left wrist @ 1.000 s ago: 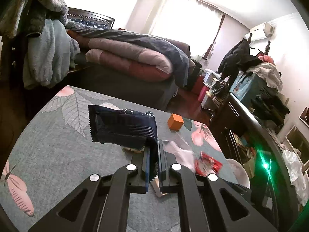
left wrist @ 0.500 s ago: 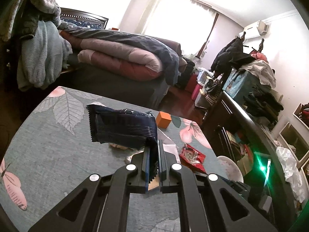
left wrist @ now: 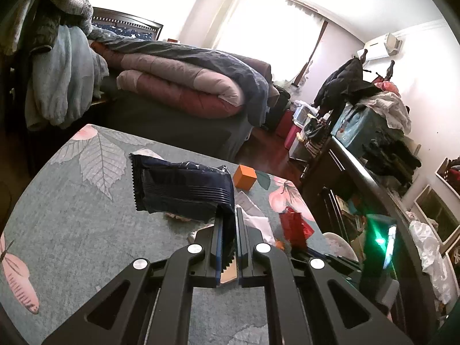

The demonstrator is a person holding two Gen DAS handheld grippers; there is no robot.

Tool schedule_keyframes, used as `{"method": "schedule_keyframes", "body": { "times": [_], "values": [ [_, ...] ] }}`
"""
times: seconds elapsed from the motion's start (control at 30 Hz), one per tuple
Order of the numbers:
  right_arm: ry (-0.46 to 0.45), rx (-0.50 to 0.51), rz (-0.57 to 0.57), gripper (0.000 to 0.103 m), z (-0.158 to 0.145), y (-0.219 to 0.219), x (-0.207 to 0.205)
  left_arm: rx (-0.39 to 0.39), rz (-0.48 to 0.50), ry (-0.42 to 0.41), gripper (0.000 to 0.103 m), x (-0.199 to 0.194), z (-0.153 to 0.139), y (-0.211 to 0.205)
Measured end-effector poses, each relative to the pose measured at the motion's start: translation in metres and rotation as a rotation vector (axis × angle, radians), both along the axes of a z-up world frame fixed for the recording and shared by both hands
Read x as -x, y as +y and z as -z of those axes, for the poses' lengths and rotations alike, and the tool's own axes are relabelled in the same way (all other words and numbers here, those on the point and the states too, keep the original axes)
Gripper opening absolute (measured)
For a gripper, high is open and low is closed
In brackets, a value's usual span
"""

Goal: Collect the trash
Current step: 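Carry both wrappers to the wastebasket and open both tools to drop them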

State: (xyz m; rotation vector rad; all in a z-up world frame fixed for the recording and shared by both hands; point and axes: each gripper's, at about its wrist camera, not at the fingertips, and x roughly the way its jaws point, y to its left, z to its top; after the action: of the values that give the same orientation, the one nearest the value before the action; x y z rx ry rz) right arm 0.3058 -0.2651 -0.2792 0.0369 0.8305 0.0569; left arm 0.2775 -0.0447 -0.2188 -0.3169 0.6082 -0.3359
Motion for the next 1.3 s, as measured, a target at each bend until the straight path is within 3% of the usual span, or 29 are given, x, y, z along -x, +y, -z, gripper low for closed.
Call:
{"method": "schedule_keyframes", "body": {
  "times": [0.3, 0.53, 0.93, 1.13, 1.3],
  "values": [
    [-0.055, -0.149, 0.024, 0.014, -0.032, -0.031, 0.050, -0.002, 0.067, -0.038, 0.008, 0.013, -0.015, -0.025],
    [-0.100, -0.179, 0.155, 0.014, -0.044, -0.088, 0.096, -0.051, 0.244, -0.074, 0.008, 0.019, -0.028, -0.106],
    [-0.098, -0.193, 0.430, 0.014, -0.024, -0.212, 0.143, -0.125, 0.565, -0.088, 0.008, 0.023, -0.020, -0.275],
    [-0.097, -0.213, 0.495, 0.014, -0.010, -0.255, 0.137, -0.160, 0.637, -0.074, 0.009, 0.012, -0.008, -0.330],
    [-0.072, -0.221, 0.524, 0.014, 0.007, -0.285, 0.120, -0.186, 0.653, -0.011, 0.011, -0.013, 0.013, -0.364]
  ]
}}
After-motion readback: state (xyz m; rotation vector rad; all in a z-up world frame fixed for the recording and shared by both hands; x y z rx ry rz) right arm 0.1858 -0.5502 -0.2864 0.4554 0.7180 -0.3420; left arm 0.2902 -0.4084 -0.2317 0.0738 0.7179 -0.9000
